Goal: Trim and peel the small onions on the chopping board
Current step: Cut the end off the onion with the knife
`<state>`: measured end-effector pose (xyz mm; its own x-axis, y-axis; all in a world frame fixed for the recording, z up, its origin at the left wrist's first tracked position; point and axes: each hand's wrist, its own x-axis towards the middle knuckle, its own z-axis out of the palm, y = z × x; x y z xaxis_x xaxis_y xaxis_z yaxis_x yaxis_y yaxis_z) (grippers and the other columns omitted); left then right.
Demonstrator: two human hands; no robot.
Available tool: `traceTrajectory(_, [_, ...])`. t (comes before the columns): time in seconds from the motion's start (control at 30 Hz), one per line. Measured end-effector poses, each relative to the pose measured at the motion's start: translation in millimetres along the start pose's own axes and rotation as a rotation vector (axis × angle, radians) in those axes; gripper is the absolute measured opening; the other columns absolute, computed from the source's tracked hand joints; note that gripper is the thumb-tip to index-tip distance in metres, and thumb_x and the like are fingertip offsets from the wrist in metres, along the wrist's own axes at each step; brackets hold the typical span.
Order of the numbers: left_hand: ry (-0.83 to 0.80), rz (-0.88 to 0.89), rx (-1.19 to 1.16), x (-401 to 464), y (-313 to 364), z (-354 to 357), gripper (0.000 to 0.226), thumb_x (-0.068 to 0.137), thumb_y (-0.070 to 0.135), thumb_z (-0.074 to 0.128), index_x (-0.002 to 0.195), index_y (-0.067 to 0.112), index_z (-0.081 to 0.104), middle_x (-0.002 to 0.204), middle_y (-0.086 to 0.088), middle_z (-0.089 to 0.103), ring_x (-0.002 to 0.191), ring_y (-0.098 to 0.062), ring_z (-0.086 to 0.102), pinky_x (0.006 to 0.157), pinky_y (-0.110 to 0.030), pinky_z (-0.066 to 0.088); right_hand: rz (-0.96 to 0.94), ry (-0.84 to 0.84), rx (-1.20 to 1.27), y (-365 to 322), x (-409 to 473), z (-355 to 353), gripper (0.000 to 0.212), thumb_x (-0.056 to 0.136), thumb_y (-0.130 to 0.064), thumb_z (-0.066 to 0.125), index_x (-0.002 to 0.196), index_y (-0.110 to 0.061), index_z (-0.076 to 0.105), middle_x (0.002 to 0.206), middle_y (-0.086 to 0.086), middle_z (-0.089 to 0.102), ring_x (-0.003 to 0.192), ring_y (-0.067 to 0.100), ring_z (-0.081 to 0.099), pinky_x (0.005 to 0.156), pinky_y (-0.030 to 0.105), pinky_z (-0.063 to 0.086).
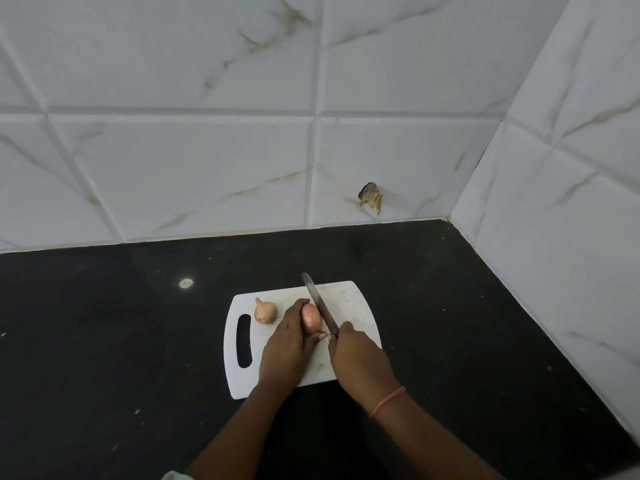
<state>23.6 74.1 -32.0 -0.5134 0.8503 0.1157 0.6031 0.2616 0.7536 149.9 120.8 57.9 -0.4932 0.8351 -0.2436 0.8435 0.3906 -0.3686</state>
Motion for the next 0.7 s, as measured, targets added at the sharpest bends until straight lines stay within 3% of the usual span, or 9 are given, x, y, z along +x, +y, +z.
traceTrajectory(0.17, [0.002,-0.007,0.034,0,-2,3,0.062,0.094,0.045,0.063,0.145,0.024,0.035,0.143,0.006,0.051,0.118,-0.016,0.059,0.087,-0.029,0.053,-0.011,-0.06,0.012,5,2,-18,0.032,0.102,-0.036,0.034,0.107,-0.011,0.054,0.105,0.008,0.064,0.096,0.027,0.063,0.069,0.031,0.038])
traceTrajectory(0.4, [-0.011,0.004,0.068,0,4,3,0.063,0.096,0.046,0.058,0.147,0.02,0.032,0.149,0.004,0.044,0.12,-0.019,0.058,0.091,-0.031,0.052,-0.01,-0.091,-0.042,-5,12,-25,0.031,0.1,-0.033,0.038,0.103,-0.01,0.058,0.106,0.008,0.063,0.094,0.028,0.063,0.069,0.03,0.037])
traceTrajectory(0.57, [-0.024,-0.001,0.092,2,0,4,0.069,0.095,0.051,0.056,0.15,0.019,0.029,0.152,0.003,0.042,0.127,-0.018,0.056,0.094,-0.031,0.051,-0.024,-0.199,-0.033,8,14,-37,0.023,0.099,-0.033,0.039,0.088,-0.016,0.049,0.074,-0.003,0.049,0.072,0.019,0.052,0.063,0.03,0.037])
traceTrajectory(0.7, [-0.012,-0.009,0.09,1,3,2,0.066,0.097,0.052,0.054,0.15,0.021,0.028,0.151,0.006,0.044,0.124,-0.015,0.057,0.091,-0.024,0.047,-0.056,-0.147,-0.04,2,21,-32,0.023,0.1,-0.034,0.039,0.086,-0.018,0.047,0.076,-0.004,0.05,0.073,0.02,0.053,0.062,0.03,0.036])
